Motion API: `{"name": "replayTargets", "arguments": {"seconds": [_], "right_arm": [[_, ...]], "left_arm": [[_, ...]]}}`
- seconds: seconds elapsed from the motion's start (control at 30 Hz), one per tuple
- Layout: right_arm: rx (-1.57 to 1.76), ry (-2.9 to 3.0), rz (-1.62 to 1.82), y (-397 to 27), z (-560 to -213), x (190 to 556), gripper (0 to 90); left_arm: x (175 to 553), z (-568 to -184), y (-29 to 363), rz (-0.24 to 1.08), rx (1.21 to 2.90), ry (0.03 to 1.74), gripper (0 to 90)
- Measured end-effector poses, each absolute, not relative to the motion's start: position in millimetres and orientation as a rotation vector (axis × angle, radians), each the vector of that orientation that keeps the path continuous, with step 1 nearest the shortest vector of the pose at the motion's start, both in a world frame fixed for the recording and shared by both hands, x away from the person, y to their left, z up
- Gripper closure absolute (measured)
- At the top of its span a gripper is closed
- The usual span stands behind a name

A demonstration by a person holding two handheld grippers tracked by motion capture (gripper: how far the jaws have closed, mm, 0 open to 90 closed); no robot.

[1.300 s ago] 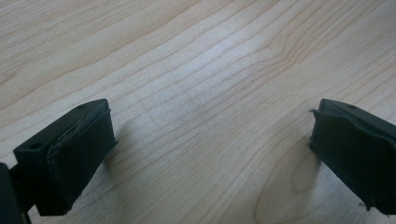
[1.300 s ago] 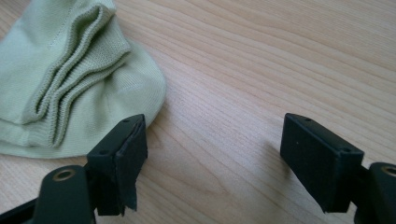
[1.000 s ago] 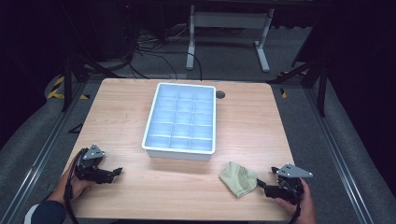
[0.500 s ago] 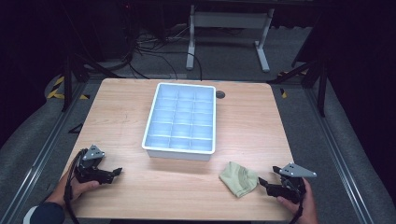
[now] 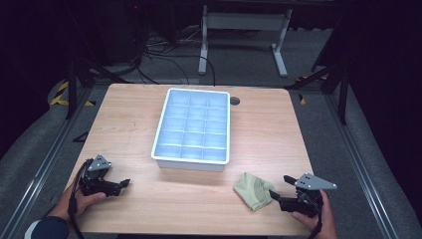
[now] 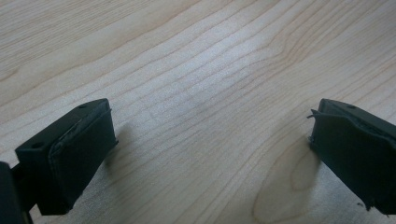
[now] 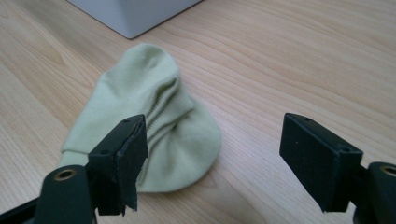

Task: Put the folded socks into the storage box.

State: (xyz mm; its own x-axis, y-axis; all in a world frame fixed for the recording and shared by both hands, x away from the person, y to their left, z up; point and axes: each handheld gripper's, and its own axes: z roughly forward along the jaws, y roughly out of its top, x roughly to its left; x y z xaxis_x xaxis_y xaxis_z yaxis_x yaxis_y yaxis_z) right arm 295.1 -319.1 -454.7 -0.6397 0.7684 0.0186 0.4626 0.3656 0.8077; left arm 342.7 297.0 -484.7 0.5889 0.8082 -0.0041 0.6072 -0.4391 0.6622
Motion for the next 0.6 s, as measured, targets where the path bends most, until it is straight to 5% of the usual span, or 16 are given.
{"name": "replayTargets", "arguments": {"seconds": [0.6], "right_arm": [[0.966, 2.385, 1.091, -269, -462, 306, 20.2]], "left_arm": [[343, -485, 297, 0.415, 2.191, 1.114, 0.0]]}}
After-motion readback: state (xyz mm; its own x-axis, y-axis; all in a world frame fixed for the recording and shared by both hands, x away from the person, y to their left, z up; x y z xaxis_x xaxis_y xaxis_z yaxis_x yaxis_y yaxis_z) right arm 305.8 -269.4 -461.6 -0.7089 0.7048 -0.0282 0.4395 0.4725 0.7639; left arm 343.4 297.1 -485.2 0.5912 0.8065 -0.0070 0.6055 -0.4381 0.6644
